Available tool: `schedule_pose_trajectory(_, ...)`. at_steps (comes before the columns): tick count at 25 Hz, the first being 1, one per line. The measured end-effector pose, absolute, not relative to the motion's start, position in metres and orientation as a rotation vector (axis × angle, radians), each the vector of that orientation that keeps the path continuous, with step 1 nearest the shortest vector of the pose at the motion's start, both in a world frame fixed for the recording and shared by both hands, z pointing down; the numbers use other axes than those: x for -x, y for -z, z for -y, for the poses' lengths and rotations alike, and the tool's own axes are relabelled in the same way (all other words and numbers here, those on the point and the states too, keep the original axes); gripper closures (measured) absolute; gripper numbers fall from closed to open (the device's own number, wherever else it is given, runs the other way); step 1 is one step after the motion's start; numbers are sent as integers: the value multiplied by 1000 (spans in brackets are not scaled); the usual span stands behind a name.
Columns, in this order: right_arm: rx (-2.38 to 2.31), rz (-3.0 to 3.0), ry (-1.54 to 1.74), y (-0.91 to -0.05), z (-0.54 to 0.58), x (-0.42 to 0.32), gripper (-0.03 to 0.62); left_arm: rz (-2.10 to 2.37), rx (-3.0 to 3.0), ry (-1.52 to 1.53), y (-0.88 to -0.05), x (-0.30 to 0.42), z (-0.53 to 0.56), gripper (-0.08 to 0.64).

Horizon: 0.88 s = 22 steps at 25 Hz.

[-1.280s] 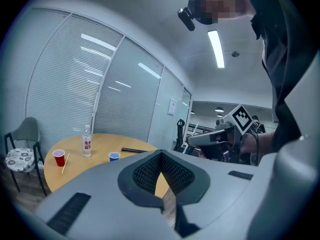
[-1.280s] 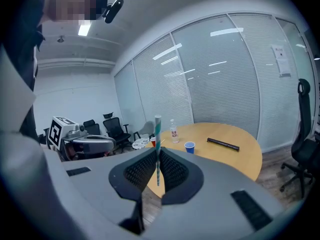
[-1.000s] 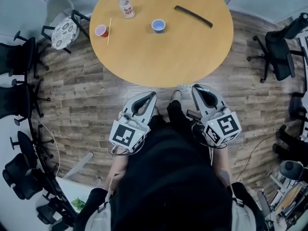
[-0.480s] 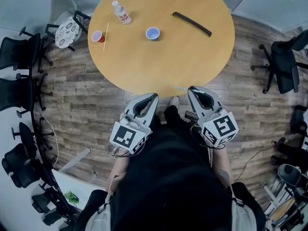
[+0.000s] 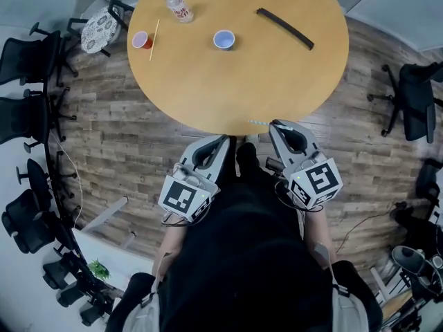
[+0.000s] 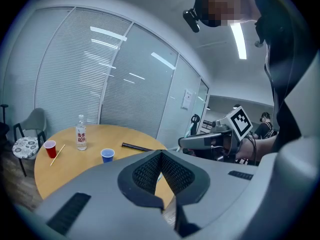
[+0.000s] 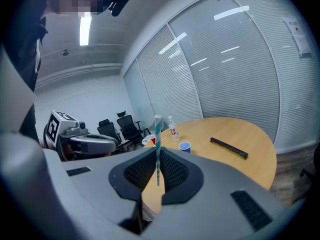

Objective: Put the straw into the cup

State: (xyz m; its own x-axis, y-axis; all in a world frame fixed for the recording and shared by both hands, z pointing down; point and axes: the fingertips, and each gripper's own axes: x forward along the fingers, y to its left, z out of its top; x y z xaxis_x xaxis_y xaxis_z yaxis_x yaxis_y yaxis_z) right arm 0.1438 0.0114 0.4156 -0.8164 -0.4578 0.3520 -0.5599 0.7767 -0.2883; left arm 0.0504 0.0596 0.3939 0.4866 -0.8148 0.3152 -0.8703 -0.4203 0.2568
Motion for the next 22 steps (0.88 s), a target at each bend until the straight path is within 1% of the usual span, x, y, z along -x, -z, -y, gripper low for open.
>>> schedule_pose_trajectory(11, -866, 2680, -491, -400, 5, -117, 563, 1354, -2429, -163, -387, -23, -28, 549)
schedule_pose_trajectory(22, -909, 2666, -390, -384, 28, -57, 563, 1289, -2545, -207, -389, 17, 5, 549)
